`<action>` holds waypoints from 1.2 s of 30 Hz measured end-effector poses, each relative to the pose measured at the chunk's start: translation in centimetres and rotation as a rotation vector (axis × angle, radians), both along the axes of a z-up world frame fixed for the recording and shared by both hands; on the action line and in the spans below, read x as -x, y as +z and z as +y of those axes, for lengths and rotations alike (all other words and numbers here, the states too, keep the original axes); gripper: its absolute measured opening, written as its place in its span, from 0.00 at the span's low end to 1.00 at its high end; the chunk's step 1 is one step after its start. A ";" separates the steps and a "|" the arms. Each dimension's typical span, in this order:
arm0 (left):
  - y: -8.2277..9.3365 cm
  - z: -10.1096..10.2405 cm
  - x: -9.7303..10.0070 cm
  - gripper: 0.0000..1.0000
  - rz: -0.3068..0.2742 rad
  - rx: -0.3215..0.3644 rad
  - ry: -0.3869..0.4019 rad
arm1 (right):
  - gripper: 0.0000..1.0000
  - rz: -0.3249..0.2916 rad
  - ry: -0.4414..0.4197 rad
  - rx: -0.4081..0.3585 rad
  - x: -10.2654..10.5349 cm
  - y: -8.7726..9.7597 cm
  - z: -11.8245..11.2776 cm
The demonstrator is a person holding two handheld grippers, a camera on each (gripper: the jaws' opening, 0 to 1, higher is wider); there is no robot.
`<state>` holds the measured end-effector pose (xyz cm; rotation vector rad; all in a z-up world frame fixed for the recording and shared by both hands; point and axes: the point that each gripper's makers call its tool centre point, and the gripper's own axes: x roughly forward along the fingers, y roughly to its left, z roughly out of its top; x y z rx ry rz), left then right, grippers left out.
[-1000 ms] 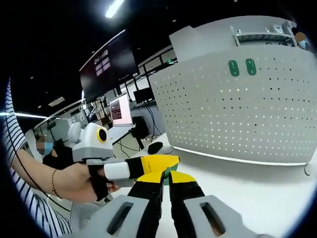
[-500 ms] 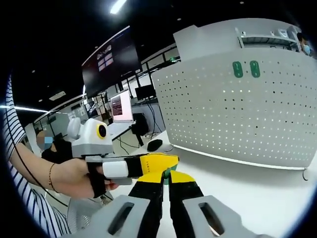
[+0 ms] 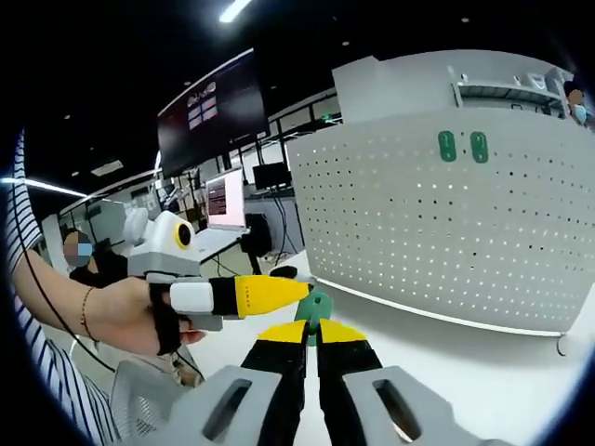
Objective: Insert the hook assembly into the mounting plate slot until the hook locks in place.
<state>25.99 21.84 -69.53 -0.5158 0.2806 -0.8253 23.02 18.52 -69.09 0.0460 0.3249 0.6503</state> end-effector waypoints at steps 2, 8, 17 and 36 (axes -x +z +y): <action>-0.3 0.2 0.2 0.42 0.014 -0.001 -0.004 | 0.00 -0.024 -0.010 0.008 -0.1 0.3 -0.2; -1.0 0.3 1.3 0.60 0.018 -0.039 -0.009 | 0.00 -0.077 -0.023 0.060 -0.4 0.7 -0.5; -2.6 1.1 2.8 0.77 0.061 -0.057 0.021 | 0.00 -0.112 -0.008 0.098 -0.3 0.6 0.1; -4.0 1.1 5.0 0.98 0.061 -0.138 0.029 | 0.00 -0.183 -0.007 0.150 -0.7 1.4 1.0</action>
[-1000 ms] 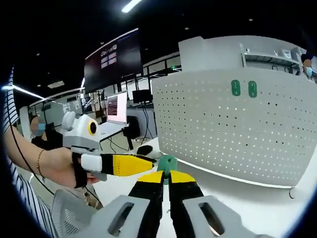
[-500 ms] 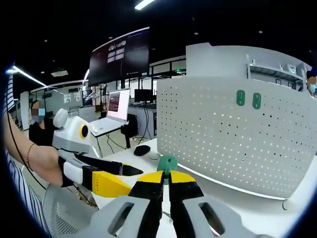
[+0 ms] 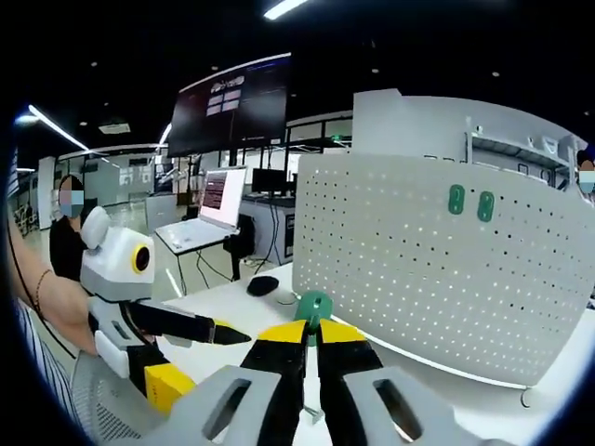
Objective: Insert the hook assembly into the mounting plate slot until the hook locks in place.
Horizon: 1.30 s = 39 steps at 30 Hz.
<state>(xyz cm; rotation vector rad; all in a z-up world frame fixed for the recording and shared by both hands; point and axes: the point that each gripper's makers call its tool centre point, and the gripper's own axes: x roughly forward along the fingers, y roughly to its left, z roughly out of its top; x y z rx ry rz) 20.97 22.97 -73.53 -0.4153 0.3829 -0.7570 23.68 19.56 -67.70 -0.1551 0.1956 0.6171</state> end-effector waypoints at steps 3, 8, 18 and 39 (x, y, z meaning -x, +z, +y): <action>-0.1 0.1 0.2 1.00 -0.005 -0.009 -0.002 | 0.00 -0.012 -0.003 0.000 -0.2 0.3 0.0; 0.0 0.7 0.6 1.00 -0.014 0.027 0.022 | 0.00 -0.047 -0.013 0.003 -0.5 1.0 0.1; -0.1 0.7 0.6 1.00 -0.018 0.004 0.016 | 0.00 -0.079 -0.042 0.013 -1.2 1.5 -0.4; -0.9 2.6 -0.3 1.00 0.008 0.012 0.091 | 0.00 -0.198 -0.236 0.045 -6.2 4.2 -5.8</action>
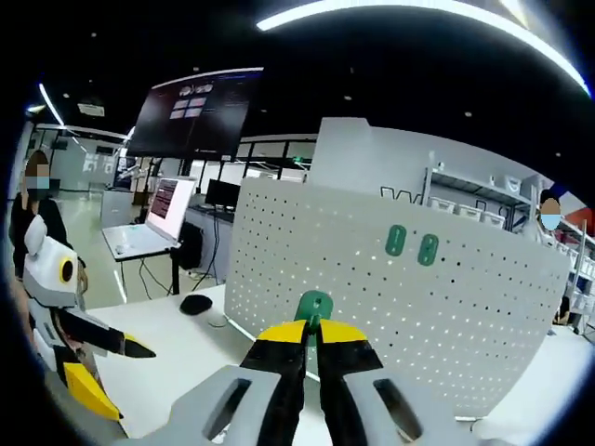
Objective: Insert the hook assembly into the mounting plate slot until the hook locks in place.
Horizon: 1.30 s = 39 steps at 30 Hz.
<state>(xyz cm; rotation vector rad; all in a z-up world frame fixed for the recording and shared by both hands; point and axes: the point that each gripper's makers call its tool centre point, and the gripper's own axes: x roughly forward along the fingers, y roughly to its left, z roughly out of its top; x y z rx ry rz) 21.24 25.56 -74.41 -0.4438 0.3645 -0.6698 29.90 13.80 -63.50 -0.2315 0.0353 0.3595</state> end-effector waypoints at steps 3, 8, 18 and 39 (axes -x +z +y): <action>-0.1 0.1 0.0 1.00 0.001 -0.005 0.004 | 0.00 -0.008 -0.035 -0.008 -0.9 0.4 -1.1; -0.1 0.1 0.0 1.00 0.002 -0.006 0.002 | 0.00 -0.050 -0.087 -0.018 -2.7 1.7 -2.7; -0.3 -0.3 0.2 1.00 0.013 -0.013 -0.015 | 0.00 -0.095 -0.167 -0.035 -5.3 3.3 -5.7; -1.1 -0.7 0.5 0.95 0.049 -0.022 -0.043 | 0.00 -0.177 -0.277 0.009 -10.5 6.1 -10.8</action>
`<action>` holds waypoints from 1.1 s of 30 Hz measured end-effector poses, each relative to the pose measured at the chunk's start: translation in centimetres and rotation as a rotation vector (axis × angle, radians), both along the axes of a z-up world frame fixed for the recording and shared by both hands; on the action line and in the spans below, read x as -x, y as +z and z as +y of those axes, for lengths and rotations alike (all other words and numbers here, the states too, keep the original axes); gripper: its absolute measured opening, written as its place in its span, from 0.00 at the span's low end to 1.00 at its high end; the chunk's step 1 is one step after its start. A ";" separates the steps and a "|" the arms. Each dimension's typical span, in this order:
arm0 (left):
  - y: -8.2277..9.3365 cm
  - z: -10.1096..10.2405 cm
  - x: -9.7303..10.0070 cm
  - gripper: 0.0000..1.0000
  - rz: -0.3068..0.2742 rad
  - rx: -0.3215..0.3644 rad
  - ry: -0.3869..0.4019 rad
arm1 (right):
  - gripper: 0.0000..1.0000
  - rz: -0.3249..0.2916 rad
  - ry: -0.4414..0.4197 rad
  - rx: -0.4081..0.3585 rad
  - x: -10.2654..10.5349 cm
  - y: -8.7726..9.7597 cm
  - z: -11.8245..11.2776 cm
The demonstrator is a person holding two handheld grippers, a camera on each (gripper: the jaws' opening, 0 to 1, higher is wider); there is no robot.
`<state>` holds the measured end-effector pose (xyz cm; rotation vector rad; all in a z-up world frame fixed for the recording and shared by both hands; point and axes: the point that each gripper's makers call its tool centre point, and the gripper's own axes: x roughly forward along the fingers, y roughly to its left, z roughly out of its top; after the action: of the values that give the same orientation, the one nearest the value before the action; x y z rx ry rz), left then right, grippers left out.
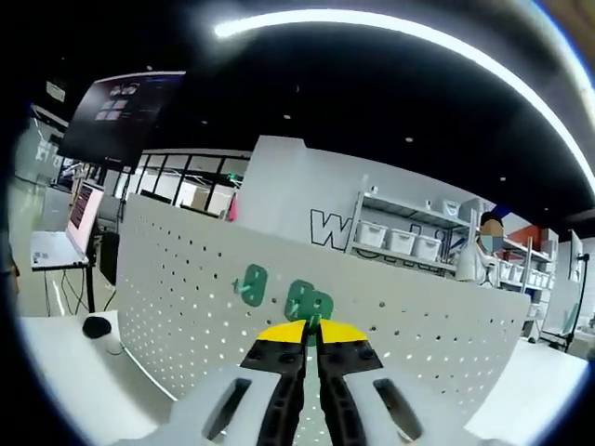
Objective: Insert the hook assembly into the mounting plate slot until the hook locks in place.
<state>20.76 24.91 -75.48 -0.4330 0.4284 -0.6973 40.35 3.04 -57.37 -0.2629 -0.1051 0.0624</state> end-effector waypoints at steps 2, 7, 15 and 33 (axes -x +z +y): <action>-0.1 0.0 0.0 0.95 0.006 0.001 -0.003 | 0.00 -0.003 -0.006 0.008 -0.4 0.1 -0.3; 0.0 0.0 0.0 0.95 0.008 0.007 0.001 | 0.00 -0.014 -0.025 0.020 -1.2 0.2 -1.2; -0.3 -0.3 0.1 0.96 0.018 -0.003 -0.010 | 0.00 -0.050 -0.034 0.051 -2.1 0.8 -1.5; -1.0 -0.8 0.4 0.96 0.052 -0.011 -0.033 | 0.00 -0.096 -0.071 0.080 -2.5 0.4 -2.9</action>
<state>20.41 24.13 -76.43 -0.4350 0.4894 -0.7164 42.87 0.15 -56.94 -0.3490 -0.1891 -0.0169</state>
